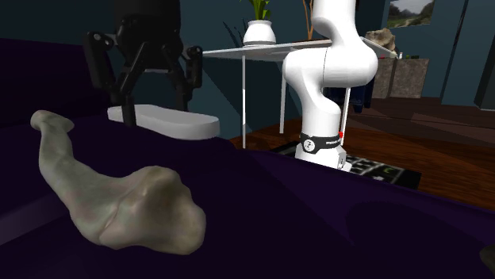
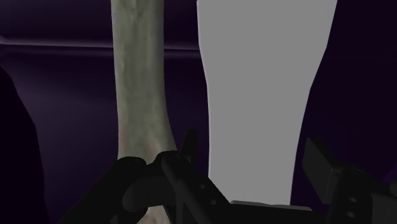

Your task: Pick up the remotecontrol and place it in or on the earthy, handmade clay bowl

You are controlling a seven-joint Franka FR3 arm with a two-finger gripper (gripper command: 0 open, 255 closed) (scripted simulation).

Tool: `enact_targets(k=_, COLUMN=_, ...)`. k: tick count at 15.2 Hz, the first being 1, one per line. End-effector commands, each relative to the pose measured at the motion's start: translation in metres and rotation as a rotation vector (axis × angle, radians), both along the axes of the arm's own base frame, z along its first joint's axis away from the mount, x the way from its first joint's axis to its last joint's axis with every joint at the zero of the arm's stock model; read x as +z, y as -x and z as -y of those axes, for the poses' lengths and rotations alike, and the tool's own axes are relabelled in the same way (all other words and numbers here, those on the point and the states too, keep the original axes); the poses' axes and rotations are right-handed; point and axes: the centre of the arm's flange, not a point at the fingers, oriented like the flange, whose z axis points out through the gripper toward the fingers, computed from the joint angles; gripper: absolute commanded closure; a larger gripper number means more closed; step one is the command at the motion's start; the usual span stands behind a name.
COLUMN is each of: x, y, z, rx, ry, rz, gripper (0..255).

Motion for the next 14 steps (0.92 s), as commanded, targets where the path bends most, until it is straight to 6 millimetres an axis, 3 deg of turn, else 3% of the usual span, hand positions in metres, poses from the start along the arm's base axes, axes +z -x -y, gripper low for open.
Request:
enact_targets(k=1, x=0.010, y=0.000, z=0.000, rx=0.000, ry=0.000, rz=0.000, gripper=255)
enact_targets(k=14, x=0.079, y=0.000, z=0.000, rx=0.000, ry=0.000, rz=0.000, gripper=255)
